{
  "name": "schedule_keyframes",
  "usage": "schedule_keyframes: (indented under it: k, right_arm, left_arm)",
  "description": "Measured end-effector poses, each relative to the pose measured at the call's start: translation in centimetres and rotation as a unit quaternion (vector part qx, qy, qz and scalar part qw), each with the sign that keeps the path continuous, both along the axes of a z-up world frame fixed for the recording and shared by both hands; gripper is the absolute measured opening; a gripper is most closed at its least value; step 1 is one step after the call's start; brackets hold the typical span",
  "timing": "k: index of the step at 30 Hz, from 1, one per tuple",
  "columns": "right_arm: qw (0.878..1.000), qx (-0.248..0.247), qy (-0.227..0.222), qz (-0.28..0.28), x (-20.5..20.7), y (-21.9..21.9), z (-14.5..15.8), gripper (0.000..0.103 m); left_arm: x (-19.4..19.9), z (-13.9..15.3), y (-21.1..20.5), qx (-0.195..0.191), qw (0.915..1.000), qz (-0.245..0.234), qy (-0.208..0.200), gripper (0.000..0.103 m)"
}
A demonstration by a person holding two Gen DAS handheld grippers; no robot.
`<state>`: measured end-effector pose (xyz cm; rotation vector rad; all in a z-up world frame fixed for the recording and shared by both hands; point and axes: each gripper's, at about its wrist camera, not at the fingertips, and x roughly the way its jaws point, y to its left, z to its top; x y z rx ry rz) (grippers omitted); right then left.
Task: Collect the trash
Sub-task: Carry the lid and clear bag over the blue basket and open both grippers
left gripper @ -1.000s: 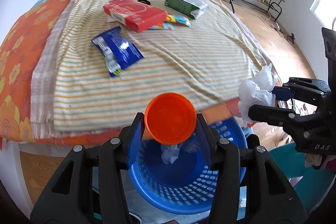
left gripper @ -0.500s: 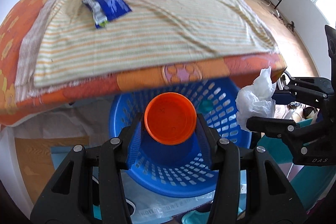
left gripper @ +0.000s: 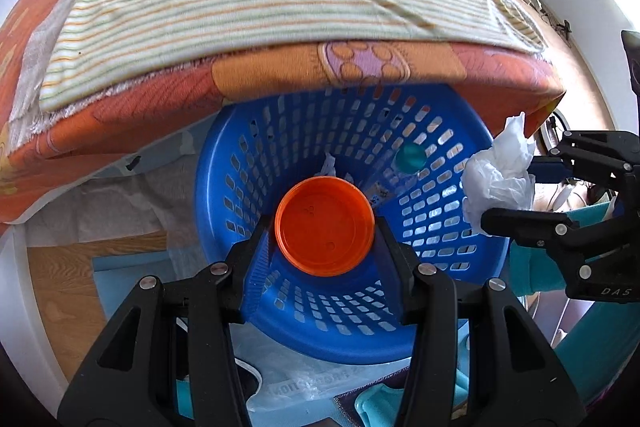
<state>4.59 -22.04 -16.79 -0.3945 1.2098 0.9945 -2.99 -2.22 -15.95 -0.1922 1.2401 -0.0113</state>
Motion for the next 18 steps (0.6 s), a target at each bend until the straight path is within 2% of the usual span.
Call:
schedule_keyframes:
  k: [10, 13, 16, 18]
  right_arm:
    - [1.000, -0.003, 0.002, 0.000, 0.15, 0.20, -0.80, 0.045]
    - [1.000, -0.002, 0.003, -0.004, 0.41, 0.14, -0.84, 0.051]
    - [1.000, -0.001, 0.000, -0.010, 0.56, -0.04, -0.72, 0.065]
    - [1.000, 0.000, -0.002, -0.014, 0.67, -0.09, -0.61, 0.071]
  left_arm:
    - [0.35, -0.81, 0.01, -0.003, 0.9999, 0.002, 0.013, 0.050]
    - [0.43, -0.94, 0.05, -0.004, 0.9998, 0.004, 0.016, 0.052]
    - [0.49, -0.90, 0.13, -0.003, 0.9999, 0.008, 0.013, 0.067]
    - [0.51, -0.83, 0.19, -0.003, 0.9999, 0.009, 0.012, 0.067]
